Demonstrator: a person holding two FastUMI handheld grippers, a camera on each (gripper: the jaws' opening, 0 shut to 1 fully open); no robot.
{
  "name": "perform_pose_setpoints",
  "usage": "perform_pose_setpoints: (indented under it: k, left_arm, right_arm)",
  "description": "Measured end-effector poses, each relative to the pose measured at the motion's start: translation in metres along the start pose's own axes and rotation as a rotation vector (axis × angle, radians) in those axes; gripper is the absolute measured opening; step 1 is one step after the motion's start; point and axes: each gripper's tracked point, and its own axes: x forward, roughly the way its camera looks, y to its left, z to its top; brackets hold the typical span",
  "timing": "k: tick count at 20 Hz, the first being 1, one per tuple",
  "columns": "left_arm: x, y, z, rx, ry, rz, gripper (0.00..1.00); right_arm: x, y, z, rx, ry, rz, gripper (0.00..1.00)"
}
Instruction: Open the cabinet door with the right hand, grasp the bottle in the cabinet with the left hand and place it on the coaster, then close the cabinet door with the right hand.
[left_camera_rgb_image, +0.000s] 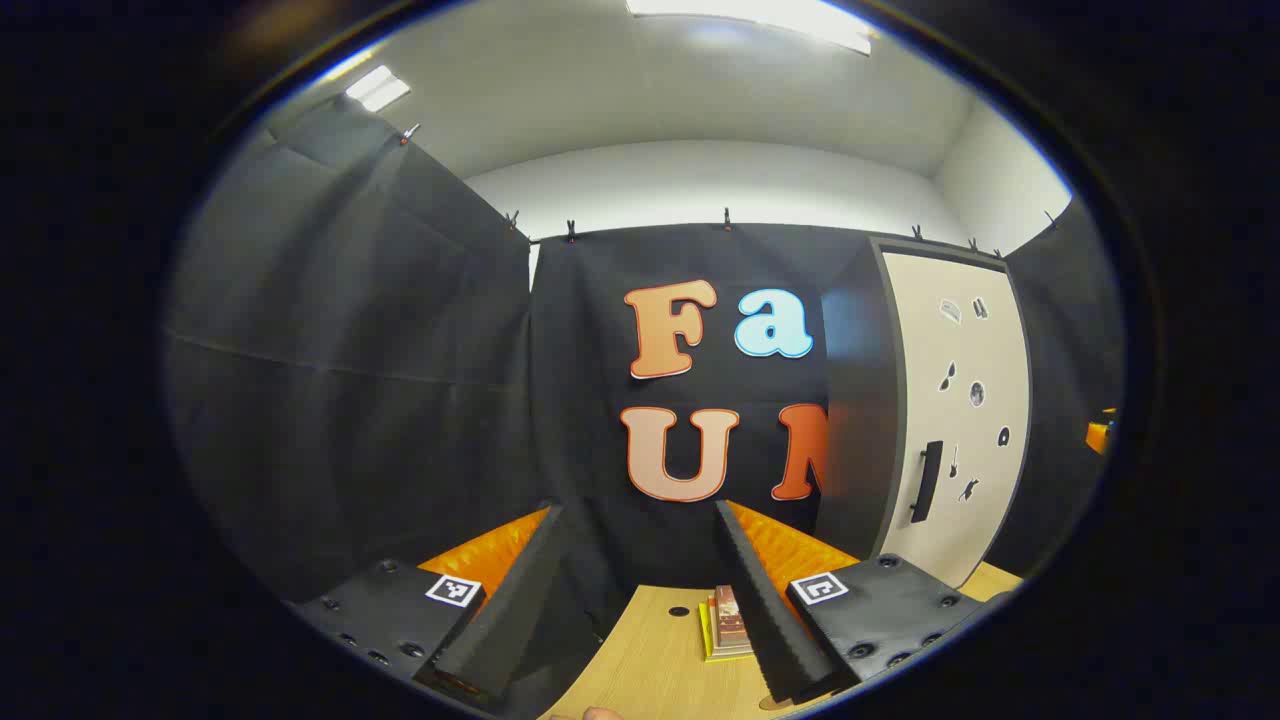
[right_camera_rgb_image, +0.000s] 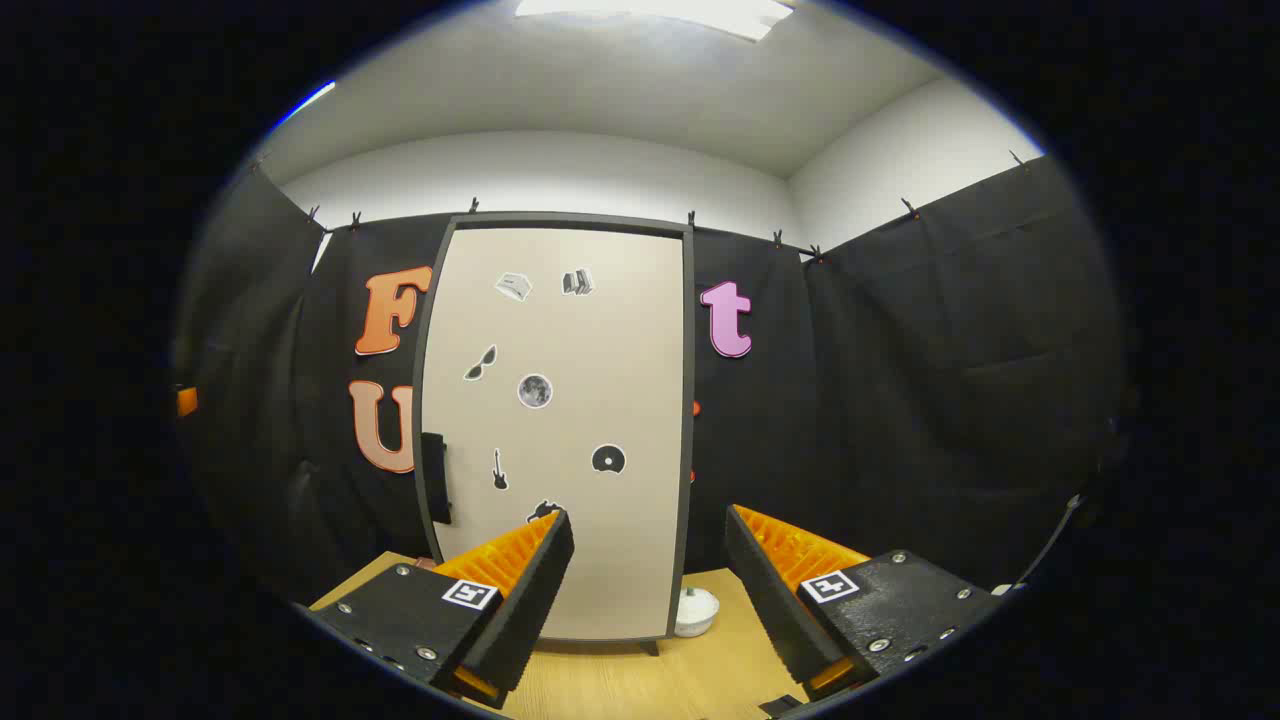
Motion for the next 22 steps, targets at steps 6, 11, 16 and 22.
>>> perform_pose_setpoints:
  k: [6, 11, 16, 22]
  left_arm:
    - [-0.007, 0.013, 0.013, 0.023, -0.010, -0.005, 0.96]
    - [-0.008, 0.020, 0.010, 0.033, 0.000, -0.011, 0.96]
    - [-0.009, 0.023, 0.008, 0.031, 0.007, -0.023, 0.99]
    - [-0.012, 0.031, 0.007, 0.029, 0.005, -0.016, 0.96]
  right_arm:
    - [-0.016, 0.000, 0.014, -0.009, -0.018, -0.016, 0.94]
    - [-0.025, 0.002, 0.016, 0.005, -0.018, -0.021, 0.95]
    - [-0.031, 0.007, 0.018, -0.002, -0.020, -0.024, 0.94]
    - [-0.032, 0.020, 0.016, 0.004, -0.015, -0.009, 0.95]
